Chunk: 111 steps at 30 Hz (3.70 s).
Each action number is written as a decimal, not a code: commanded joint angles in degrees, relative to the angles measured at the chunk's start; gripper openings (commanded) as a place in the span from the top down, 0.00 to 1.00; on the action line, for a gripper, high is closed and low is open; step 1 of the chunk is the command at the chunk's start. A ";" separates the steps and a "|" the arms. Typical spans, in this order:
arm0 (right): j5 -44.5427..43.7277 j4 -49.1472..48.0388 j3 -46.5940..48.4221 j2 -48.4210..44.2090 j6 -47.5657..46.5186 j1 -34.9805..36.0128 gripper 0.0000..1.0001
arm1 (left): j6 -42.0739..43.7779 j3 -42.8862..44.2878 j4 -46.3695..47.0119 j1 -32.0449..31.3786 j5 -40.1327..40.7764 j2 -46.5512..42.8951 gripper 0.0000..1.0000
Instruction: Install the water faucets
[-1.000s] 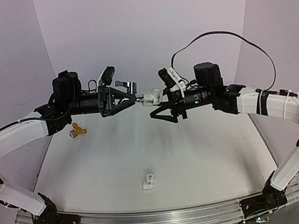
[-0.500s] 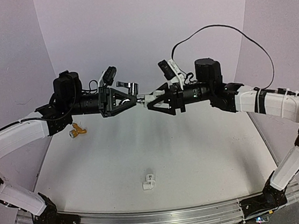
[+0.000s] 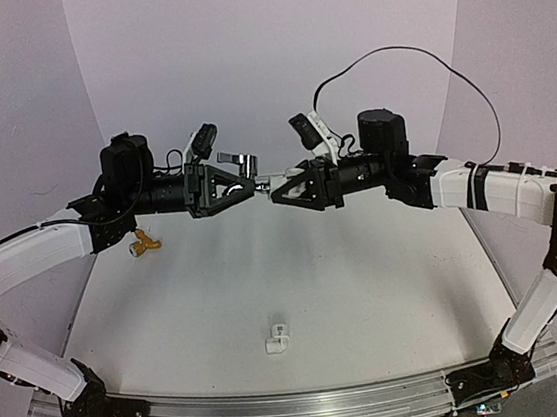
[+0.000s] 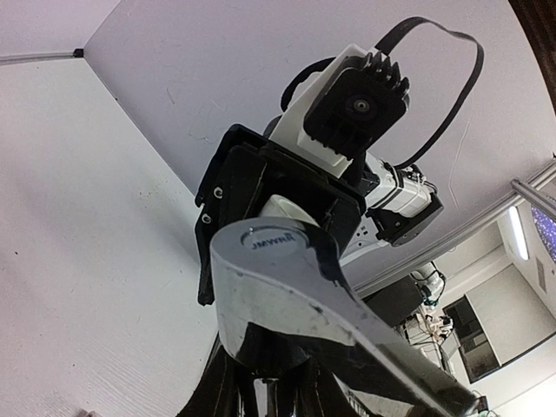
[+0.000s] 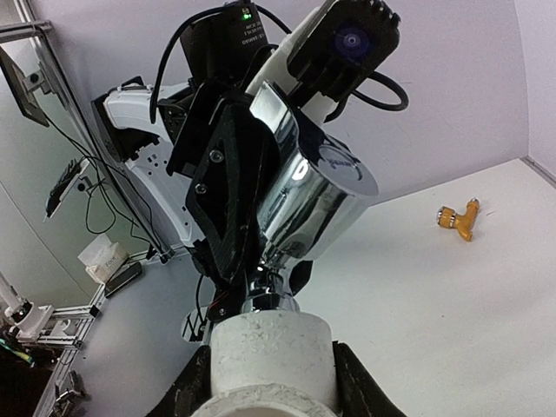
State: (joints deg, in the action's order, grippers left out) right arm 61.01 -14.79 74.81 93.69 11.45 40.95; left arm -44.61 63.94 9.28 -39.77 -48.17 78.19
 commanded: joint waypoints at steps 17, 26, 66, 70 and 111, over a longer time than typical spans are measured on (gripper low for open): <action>2.24 -3.26 3.79 0.39 5.15 0.36 1.00 | 50.48 -0.05 4.87 -0.40 -14.39 -3.87 1.00; 7.29 -2.83 7.49 1.90 11.03 0.40 1.00 | 101.99 8.06 -12.04 -0.39 -18.77 -0.91 1.00; -11.20 16.24 0.80 -11.65 -6.74 -5.26 0.02 | 70.40 12.69 -12.63 3.65 6.16 -5.24 1.00; -13.10 17.06 -1.05 -14.75 -16.64 -5.04 0.02 | 38.53 11.49 -5.26 3.68 3.73 -6.43 1.00; -23.60 10.13 5.55 -7.85 -21.42 3.42 0.02 | -10.52 4.36 7.86 1.43 -3.56 -3.41 1.00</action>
State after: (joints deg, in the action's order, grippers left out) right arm 38.03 -0.95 78.48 85.73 -9.57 44.03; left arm -54.43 68.22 12.46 -38.22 -49.61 77.65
